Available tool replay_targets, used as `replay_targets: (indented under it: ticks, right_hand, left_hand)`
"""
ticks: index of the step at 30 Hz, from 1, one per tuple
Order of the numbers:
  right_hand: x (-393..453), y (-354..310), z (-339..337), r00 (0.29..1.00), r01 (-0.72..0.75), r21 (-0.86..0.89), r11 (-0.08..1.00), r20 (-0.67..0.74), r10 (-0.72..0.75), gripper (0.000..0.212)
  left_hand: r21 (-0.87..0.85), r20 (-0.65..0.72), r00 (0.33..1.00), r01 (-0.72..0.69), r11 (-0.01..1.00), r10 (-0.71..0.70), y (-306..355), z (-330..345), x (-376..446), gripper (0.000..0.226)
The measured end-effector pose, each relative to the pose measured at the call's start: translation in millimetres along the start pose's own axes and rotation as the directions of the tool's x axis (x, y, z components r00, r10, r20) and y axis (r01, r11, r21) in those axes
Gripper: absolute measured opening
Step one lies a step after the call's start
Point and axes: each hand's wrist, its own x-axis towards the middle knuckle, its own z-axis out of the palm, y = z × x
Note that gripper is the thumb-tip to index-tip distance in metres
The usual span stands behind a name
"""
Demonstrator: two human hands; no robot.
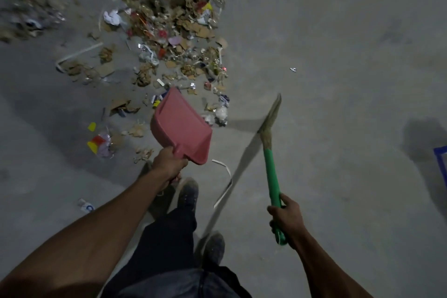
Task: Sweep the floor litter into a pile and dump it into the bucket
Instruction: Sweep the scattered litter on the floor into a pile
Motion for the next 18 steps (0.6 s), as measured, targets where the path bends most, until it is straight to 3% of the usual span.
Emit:
replay_targets:
  ticks: [4, 10, 13, 18]
  right_hand:
    - [5, -27, 32, 0.988, 0.002, -0.139, 0.99, 0.152, 0.019, 0.061]
    - [22, -103, 97, 0.94, 0.27, -0.32, 0.908, 0.29, -0.178, 0.038]
    - [25, -133, 108, 0.919, 0.337, -0.297, 0.893, 0.312, -0.243, 0.038]
    - [16, -130, 83, 0.934, 0.318, -0.172, 0.932, 0.224, -0.278, 0.064]
  left_hand:
    - [-0.011, -0.032, 0.999, 0.016, 1.0, -0.017, -5, -13, 1, 0.028]
    - [-0.075, -0.083, 0.996, 0.037, 0.996, -0.043, -9, -25, 6, 0.019]
    - [-0.091, -0.08, 0.995, 0.054, 0.994, -0.062, -6, -33, 12, 0.017]
    - [-0.093, -0.064, 0.996, 0.059, 0.994, -0.065, 10, -39, 20, 0.016]
